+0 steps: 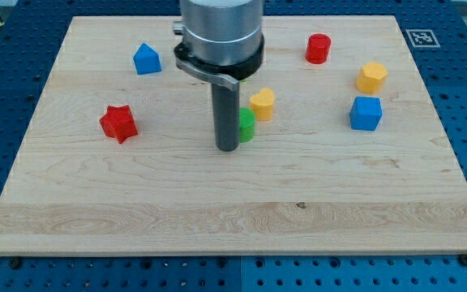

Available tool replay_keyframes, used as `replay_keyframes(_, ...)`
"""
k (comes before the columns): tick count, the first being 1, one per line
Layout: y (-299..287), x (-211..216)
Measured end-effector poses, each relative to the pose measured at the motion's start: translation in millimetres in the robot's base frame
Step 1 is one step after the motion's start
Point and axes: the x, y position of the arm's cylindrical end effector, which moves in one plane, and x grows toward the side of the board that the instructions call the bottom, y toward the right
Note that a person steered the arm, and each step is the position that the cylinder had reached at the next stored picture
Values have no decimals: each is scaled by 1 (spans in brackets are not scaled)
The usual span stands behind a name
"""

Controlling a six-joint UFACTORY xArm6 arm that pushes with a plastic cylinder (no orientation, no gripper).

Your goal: Push the red star up a bit and right

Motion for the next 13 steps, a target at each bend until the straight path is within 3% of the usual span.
replay_keyframes(2,7,3)
replay_keyframes(3,-12,46)
replay_keyframes(4,-74,93)
replay_keyframes(5,-147,90)
replay_keyframes(7,-200,35)
replay_keyframes(10,-181,-67)
replay_keyframes(11,-174,-81)
replay_keyframes(13,-186,-47)
